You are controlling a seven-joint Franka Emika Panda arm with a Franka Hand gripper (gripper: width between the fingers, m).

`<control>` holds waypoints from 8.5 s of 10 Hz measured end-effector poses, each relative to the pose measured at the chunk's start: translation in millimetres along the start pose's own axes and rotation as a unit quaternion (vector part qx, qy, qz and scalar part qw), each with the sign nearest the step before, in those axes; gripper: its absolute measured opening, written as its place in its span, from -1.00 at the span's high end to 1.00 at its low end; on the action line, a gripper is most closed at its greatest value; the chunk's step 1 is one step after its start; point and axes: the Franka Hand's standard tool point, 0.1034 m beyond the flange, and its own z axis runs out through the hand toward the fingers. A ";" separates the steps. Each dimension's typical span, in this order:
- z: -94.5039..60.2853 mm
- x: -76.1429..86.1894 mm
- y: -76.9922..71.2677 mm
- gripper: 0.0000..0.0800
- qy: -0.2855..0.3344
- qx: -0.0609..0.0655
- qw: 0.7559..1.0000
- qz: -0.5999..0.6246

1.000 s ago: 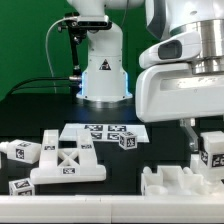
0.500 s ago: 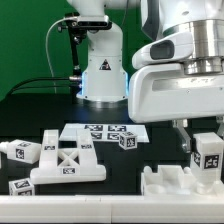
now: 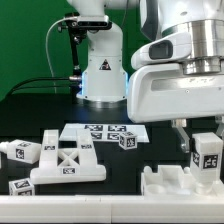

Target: Assemble chair

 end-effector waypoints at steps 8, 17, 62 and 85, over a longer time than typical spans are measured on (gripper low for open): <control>9.1 -12.9 -1.3 0.28 -0.010 -0.001 1.000 -0.001; 5.7 3.1 -9.8 -0.56 -0.039 0.005 0.999 0.003; 5.0 4.0 0.3 0.30 -0.116 -0.067 0.831 0.539; 5.9 3.1 0.5 0.29 -0.126 -0.068 0.886 0.441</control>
Offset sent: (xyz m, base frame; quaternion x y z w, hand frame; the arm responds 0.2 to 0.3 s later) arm -0.0064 -0.0049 0.0014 0.0003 -0.0032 -0.0023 1.0000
